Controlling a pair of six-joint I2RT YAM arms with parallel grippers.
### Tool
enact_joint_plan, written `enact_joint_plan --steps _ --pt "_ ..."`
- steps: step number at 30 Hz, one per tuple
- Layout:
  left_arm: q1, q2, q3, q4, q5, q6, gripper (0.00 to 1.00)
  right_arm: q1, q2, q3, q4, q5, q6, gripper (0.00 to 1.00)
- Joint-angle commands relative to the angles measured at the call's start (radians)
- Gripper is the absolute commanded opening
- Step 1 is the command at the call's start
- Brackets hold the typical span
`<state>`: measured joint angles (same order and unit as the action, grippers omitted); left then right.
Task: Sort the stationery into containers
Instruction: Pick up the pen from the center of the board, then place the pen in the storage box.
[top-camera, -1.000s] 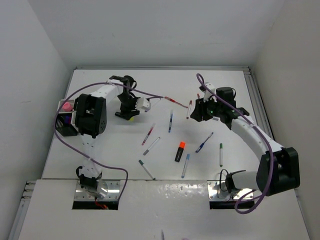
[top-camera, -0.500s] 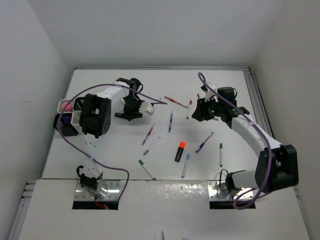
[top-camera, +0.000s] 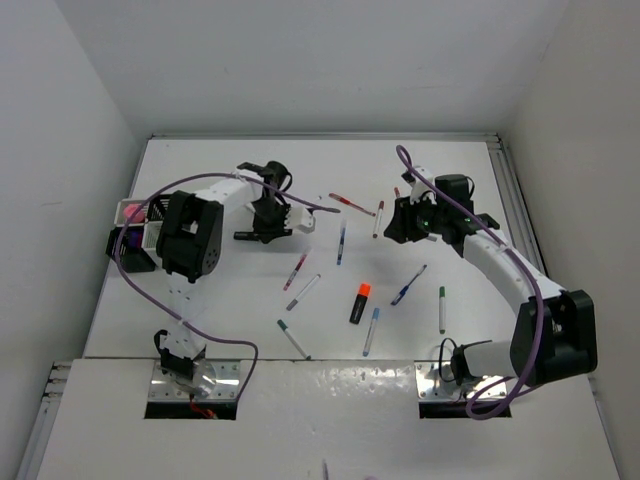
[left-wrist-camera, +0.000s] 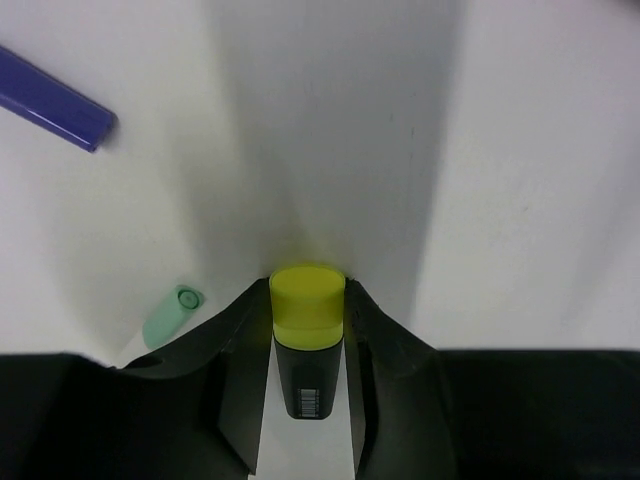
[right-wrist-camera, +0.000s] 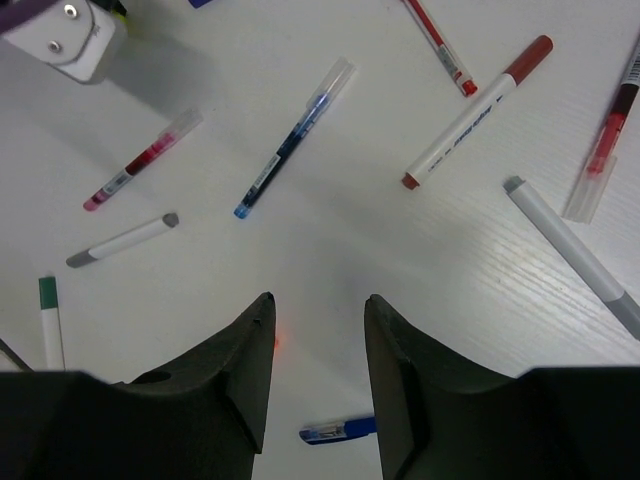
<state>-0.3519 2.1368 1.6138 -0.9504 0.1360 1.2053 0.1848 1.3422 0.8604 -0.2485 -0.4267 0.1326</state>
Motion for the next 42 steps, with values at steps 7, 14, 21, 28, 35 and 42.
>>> enact_joint_plan --steps 7,14,21,28,35,42 --pt "0.108 -0.345 0.136 0.080 0.445 -0.530 0.00 0.004 -0.051 0.055 -0.005 -0.018 0.007 0.40" --pt "0.453 -0.717 -0.087 0.439 0.374 -1.059 0.00 0.005 -0.049 0.058 0.000 -0.033 0.007 0.39" --pt "0.741 -0.910 -0.238 0.495 0.150 -1.111 0.00 0.035 -0.018 0.068 0.017 -0.049 0.019 0.39" --pt "0.878 -0.871 -0.356 0.614 0.119 -1.147 0.00 0.050 -0.005 0.063 0.038 -0.058 0.025 0.38" --pt "0.916 -0.831 -0.430 0.719 0.133 -1.139 0.00 0.047 -0.008 0.040 0.048 -0.060 0.022 0.38" --pt "0.942 -0.807 -0.491 0.779 0.056 -1.099 0.00 0.041 0.003 0.037 0.038 -0.061 0.007 0.37"
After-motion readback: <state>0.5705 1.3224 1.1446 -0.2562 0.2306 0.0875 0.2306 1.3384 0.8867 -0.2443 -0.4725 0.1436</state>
